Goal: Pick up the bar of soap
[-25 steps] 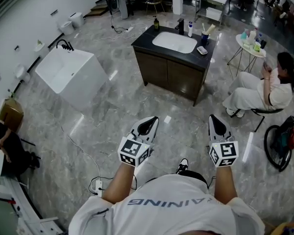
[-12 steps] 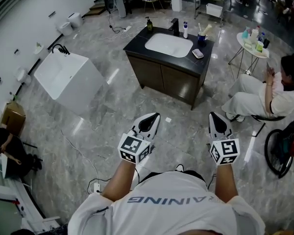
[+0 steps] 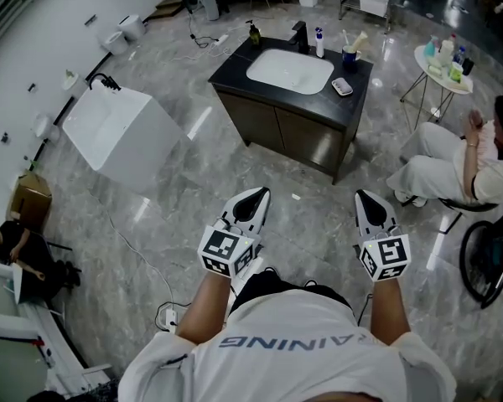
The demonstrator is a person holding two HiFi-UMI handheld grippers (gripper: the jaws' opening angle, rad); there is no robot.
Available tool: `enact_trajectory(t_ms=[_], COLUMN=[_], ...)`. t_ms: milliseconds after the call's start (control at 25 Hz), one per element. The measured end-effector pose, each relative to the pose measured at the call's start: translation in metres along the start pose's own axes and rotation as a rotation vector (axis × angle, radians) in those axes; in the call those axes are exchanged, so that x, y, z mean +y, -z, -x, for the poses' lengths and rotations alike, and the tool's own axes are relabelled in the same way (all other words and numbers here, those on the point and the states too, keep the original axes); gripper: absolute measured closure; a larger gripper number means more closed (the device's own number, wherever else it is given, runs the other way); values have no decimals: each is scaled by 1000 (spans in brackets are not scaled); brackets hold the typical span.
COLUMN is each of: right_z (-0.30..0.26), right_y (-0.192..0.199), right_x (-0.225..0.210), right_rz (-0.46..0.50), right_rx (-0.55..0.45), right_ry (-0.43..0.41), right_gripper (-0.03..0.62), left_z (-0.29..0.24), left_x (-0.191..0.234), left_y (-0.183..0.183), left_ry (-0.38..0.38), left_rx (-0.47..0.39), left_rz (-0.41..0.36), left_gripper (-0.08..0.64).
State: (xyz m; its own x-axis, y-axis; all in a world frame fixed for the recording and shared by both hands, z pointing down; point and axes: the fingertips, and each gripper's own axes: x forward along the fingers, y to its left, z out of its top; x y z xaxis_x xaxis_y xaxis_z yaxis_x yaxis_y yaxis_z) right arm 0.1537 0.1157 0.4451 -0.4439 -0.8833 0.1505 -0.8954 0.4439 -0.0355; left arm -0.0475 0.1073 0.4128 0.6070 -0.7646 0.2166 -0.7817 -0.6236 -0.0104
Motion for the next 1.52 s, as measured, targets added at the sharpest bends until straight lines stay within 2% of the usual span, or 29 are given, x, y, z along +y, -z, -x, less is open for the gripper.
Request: enact_trajectory(t_ms=[160,440,880,1080,1240,1520], right_z=[-16,-46,-141,-202,-240,-286], right_y=[4,-5,-40,-53,-65,-78], right_x=[-13,-31,-28,-13,-13,-1], right_rz=[4,30,70,122,119,156], right_rx=[11,26,62,87,72,94], right_ry=[12,78,169,176,203,172], right_gripper=[575,575,575,575,575,575], left_z=[-21,-63,-112,-123,-128,-136], left_x=[11,35,134,195,239,280], left_y=[2,-2,-22,-20,-21,-18], left_ry=[10,85,174,165,147,140], left_rx=[0,-21,-54,-53,-58,-64], left_rz=[9,18,53,6,-34,9], left_gripper=[558,558,558,558,558,558])
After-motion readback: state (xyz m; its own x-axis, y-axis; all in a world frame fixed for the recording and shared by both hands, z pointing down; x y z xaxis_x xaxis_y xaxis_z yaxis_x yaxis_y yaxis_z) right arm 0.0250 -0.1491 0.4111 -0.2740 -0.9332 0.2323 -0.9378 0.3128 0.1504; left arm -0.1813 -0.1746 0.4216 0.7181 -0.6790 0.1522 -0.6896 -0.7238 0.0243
